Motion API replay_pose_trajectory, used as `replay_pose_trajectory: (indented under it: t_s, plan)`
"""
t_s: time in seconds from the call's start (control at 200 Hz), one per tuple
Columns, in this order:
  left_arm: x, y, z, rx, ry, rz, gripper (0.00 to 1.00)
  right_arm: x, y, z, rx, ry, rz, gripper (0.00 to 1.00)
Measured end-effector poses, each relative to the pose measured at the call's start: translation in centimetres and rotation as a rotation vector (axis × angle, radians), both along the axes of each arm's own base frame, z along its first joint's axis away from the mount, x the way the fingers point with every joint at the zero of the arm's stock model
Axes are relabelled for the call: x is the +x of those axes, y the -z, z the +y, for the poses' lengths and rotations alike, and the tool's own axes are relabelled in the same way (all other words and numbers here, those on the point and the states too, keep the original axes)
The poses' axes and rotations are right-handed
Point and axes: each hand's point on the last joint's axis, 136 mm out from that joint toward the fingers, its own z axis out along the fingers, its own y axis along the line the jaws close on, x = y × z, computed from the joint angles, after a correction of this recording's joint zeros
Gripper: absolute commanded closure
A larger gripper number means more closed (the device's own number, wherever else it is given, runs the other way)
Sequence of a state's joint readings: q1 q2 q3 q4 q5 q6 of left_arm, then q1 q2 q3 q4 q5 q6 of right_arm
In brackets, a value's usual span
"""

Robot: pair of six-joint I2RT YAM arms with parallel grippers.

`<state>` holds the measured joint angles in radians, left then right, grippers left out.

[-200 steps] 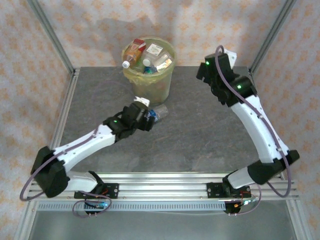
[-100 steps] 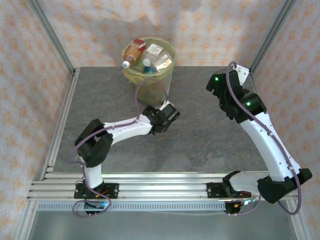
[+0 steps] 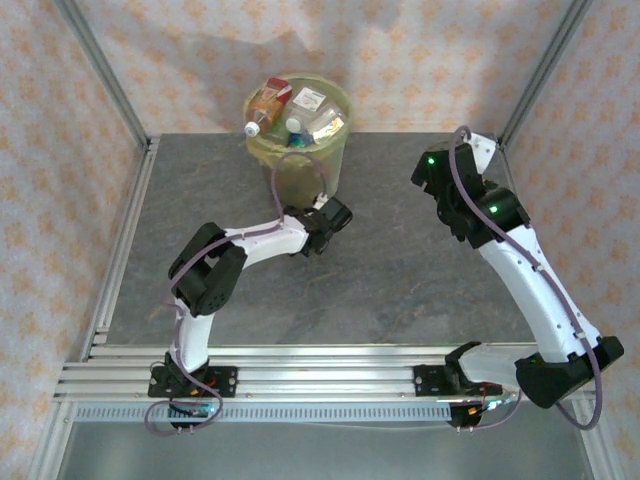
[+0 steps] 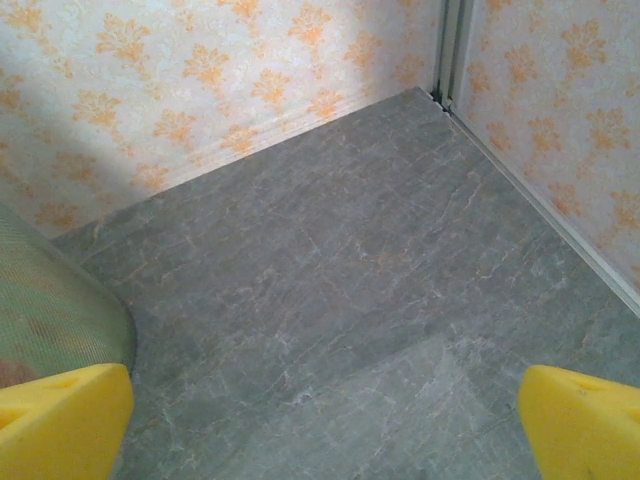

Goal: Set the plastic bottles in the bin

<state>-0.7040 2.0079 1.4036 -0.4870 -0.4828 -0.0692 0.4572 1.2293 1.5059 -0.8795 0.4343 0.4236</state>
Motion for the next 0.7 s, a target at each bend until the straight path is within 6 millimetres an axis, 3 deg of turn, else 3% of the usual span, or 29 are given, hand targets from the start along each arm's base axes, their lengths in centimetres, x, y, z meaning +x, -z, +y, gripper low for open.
replay_pose_trajectory:
  t_s: [0.14, 0.345, 0.475, 0.636, 0.701]
  plan:
    - [0.4, 0.3, -0.6, -0.008, 0.006, 0.004, 0.11, 0.1, -0.1, 0.1, 0.008, -0.002, -0.005, 0.01]
    - [-0.1, 2.5, -0.9, 0.009, 0.013, 0.050, 0.13, 0.2, 0.1, 0.3, 0.015, -0.010, -0.004, 0.01]
    - [0.1, 2.8, -1.3, 0.012, 0.016, 0.054, 0.19, 0.4, 0.3, 0.4, 0.014, -0.010, -0.003, 0.01]
    - [0.0, 3.0, -1.5, 0.014, 0.019, 0.059, 0.36, 0.7, 0.4, 0.6, 0.014, -0.010, -0.003, 0.01]
    - [-0.1, 3.0, -1.5, 0.012, 0.015, 0.057, 0.37, 0.7, 0.4, 0.6, 0.015, -0.010, -0.004, 0.01]
